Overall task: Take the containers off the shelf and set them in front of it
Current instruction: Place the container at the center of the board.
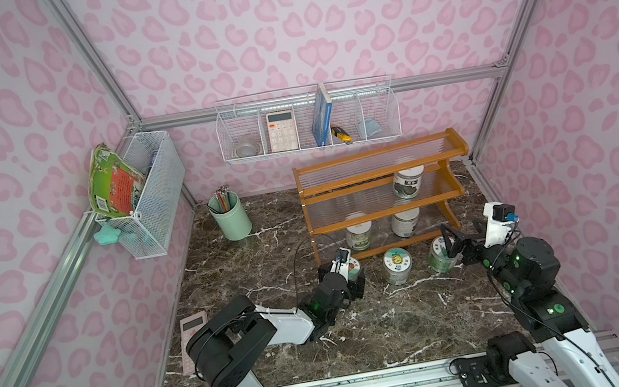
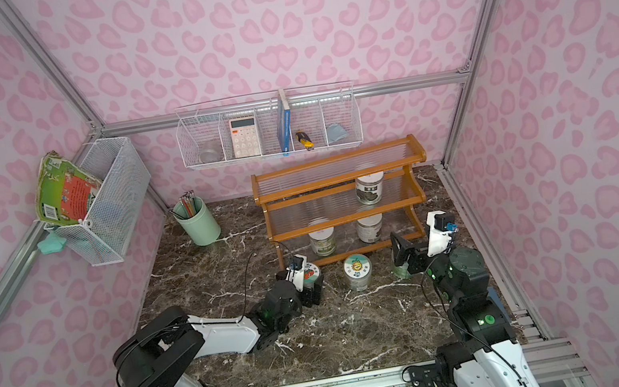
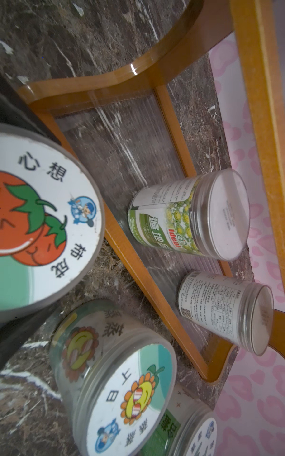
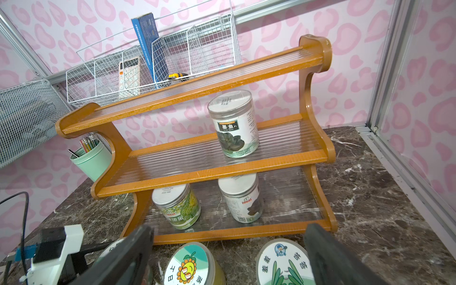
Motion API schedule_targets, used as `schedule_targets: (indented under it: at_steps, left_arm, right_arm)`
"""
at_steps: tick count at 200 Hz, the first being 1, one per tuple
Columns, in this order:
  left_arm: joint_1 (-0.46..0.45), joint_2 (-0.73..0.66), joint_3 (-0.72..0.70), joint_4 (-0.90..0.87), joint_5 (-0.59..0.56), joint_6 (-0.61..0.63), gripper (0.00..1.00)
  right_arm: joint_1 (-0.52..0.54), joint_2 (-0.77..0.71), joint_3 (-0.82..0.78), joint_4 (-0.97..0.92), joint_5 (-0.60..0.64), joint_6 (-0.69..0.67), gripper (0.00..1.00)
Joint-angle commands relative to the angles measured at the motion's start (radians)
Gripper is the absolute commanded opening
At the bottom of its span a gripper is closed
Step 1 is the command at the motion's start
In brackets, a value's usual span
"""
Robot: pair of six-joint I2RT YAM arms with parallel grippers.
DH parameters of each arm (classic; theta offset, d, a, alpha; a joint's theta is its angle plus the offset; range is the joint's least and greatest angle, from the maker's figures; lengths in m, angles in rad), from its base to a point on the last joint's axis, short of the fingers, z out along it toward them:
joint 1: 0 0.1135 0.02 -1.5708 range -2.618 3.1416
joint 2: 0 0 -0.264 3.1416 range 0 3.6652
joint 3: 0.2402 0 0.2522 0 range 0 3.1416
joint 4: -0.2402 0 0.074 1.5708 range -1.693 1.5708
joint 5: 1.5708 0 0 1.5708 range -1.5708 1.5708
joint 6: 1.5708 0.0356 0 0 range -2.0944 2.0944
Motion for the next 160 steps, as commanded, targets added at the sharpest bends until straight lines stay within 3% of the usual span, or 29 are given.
schedule_targets:
  at_steps: [1, 64, 104, 160]
  left_arm:
    - [-0.001, -0.007, 0.007, -0.020, -0.018, -0.016, 0.94]
    - [-0.010, -0.024, 0.012, -0.038, -0.052, -0.013, 1.00]
    - [-0.024, -0.111, 0.021, -0.076, -0.071, 0.016, 1.00]
    - [-0.024, -0.250, 0.144, -0.293, -0.014, 0.097, 0.99]
  right_arm:
    - [0.001, 0.000, 0.004, 0.006, 0.000, -0.006, 0.99]
    - [0.000, 0.002, 0.004, 0.006, 0.000, -0.008, 0.99]
    - [0.001, 0.047, 0.014, 0.032, -0.001, -0.024, 0.99]
    - [0.001, 0.208, 0.074, 0.139, -0.035, -0.057, 0.99]
